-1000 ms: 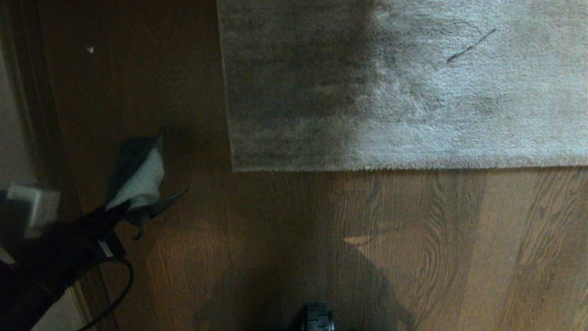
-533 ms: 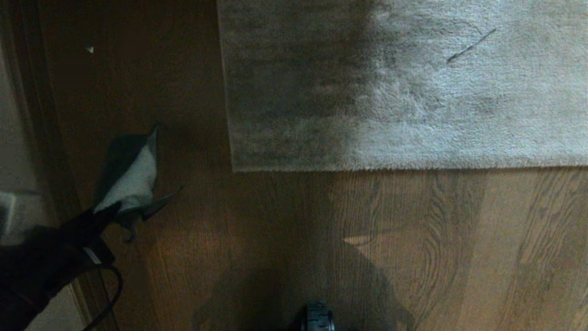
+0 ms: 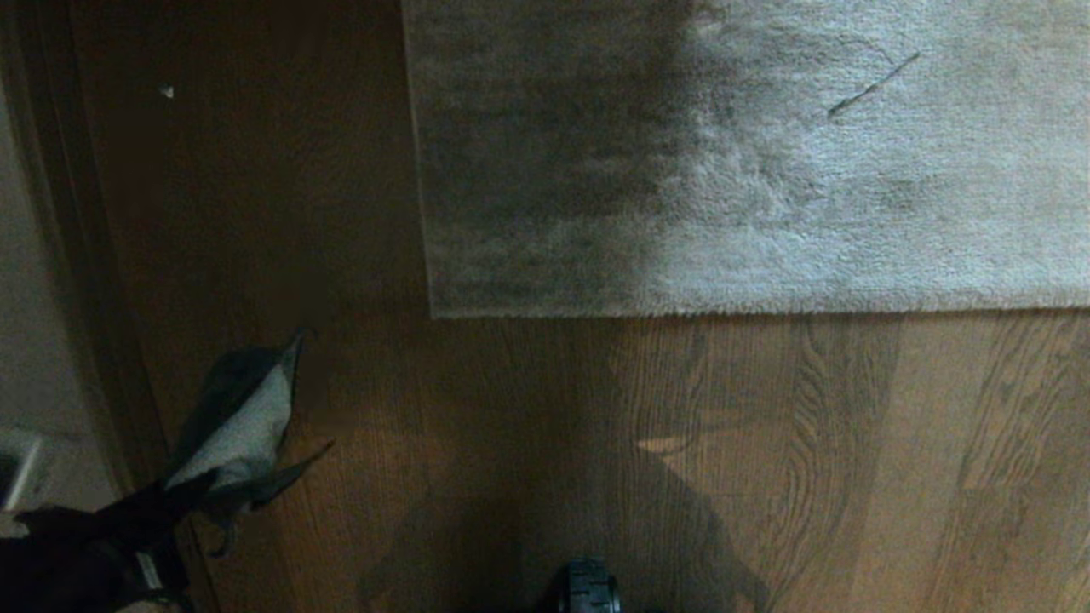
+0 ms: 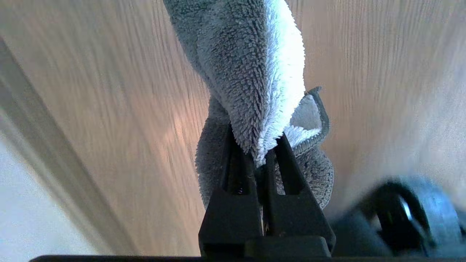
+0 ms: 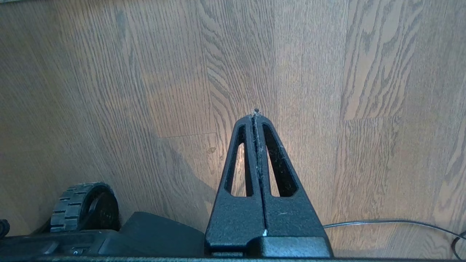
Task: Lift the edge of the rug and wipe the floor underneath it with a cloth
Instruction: Pick up the rag
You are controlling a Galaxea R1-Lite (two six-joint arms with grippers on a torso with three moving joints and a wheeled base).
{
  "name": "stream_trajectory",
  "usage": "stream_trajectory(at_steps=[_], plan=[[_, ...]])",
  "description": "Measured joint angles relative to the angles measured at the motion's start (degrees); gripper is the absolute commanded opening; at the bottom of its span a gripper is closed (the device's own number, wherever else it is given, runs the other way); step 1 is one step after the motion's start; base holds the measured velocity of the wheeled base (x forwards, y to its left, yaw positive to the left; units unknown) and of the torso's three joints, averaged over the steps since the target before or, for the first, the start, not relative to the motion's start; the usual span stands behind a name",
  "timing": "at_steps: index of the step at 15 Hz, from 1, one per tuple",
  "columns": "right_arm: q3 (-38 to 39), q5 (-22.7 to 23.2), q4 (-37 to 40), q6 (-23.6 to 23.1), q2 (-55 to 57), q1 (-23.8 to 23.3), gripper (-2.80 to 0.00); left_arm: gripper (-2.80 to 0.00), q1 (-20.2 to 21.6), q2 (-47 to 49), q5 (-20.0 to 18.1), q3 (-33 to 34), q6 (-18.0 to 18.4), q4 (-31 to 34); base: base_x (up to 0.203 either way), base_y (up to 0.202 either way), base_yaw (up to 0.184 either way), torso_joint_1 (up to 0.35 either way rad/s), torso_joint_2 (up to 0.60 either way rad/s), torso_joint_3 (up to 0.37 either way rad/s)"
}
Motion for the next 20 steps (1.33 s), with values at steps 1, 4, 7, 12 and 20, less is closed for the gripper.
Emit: stream_trajectory(at_steps=[1,4,7,12,20], plan=[[0.0,0.0,0.0,0.0,0.0,0.0,-2.8,-2.8,-0.1,-2.3,0.0,0.0,0.0,4.1,0.0,0.0,0.0,0.0,0.0,0.0],[0.0,0.0,0.0,0.0,0.0,0.0,-2.8,-2.8,-1.6,-8.4,0.2,0.0,-0.1,14.8,0.0,0.0,0.0,0.0,0.0,0.0],[0.0,0.0,0.0,0.0,0.0,0.0,-2.8,-2.8,-1.8,-14.6,0.2,0.0,-0.2,22.5,0.0,0.0,0.0,0.0,0.0,0.0],[0.0,0.0,0.0,0.0,0.0,0.0,-2.8,-2.8,-0.7,-27.7,0.5,0.1,-0.2,34.4,0.0,0.0,0.0,0.0,0.0,0.0],[0.0,0.0,0.0,0.0,0.0,0.0,-2.8,-2.8,-1.1,-47.3,4.4,0.0,-0.4,47.2,0.0,0.0,0.0,0.0,0.0,0.0]])
